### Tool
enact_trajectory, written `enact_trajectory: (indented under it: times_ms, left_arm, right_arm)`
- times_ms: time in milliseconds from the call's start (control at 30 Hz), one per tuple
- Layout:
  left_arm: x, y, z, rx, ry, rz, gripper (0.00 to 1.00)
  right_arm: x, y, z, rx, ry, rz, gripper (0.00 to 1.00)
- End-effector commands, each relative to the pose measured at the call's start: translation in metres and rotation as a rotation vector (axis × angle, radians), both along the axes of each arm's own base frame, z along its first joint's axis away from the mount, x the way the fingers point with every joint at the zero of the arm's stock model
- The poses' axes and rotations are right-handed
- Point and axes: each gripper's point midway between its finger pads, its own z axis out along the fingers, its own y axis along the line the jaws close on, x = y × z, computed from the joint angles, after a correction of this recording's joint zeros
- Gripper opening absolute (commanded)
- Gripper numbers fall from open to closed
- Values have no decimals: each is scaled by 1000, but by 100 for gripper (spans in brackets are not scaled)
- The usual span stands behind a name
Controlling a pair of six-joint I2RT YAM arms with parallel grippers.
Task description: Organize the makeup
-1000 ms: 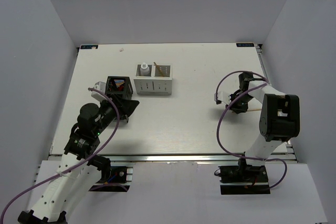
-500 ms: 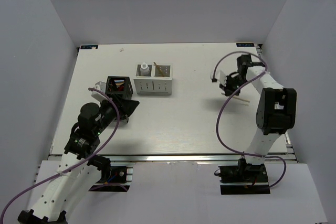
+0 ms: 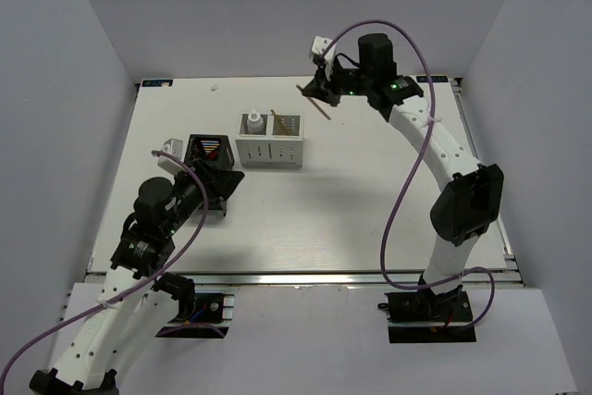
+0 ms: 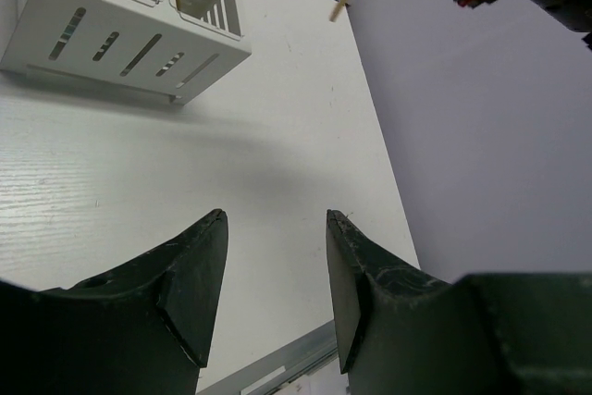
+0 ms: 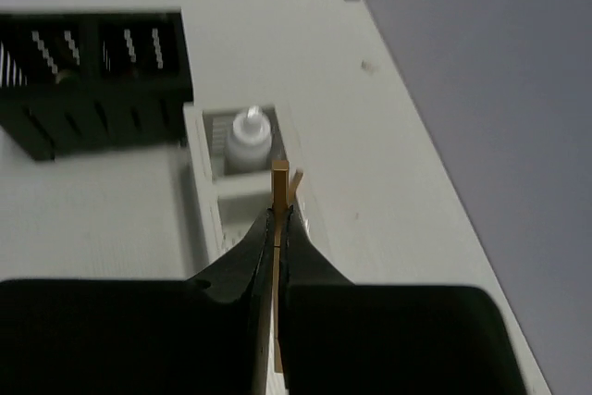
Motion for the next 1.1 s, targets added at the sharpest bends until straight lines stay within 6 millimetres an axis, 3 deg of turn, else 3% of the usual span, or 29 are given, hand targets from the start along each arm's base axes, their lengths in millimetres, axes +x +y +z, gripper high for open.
enact_trajectory:
  times_ms: [0, 100, 133, 167, 367, 600, 633, 733, 833, 900, 1067]
  left_arm:
    - [-1, 3, 19, -17, -32, 20, 56]
    - [-4, 7, 23, -19, -33, 38, 56]
    - [-4, 9, 23, -20, -35, 48, 56]
    - [-4, 10, 23, -22, -33, 53, 56]
    - [-7, 13, 21, -35, -26, 67, 56]
    - [-4, 11, 20, -35, -24, 62, 56]
    - [-3, 10, 20, -35, -23, 61, 56]
    - [-3, 10, 19, -35, -23, 59, 57]
    - [-4, 11, 21, -40, -31, 61, 57]
    - [-5, 11, 22, -39, -34, 62, 57]
    - [-6, 10, 24, -42, -45, 55, 57]
  right_arm:
    - [14, 30, 81, 390, -14, -41, 0]
    - [30, 45, 78, 489, 94, -63, 0]
    - [28, 47, 89, 525, 114, -66, 0]
    - [42, 55, 65, 522, 166, -86, 0]
    - [46, 77, 33, 522, 231, -97, 0]
    - [50, 81, -7, 451, 223, -128, 0]
    - [51, 81, -10, 441, 216, -128, 4]
    - [52, 79, -20, 396, 187, -120, 37]
    - [50, 75, -24, 352, 161, -110, 55]
    - [46, 72, -27, 330, 167, -103, 59]
    - [39, 51, -5, 303, 113, -97, 63]
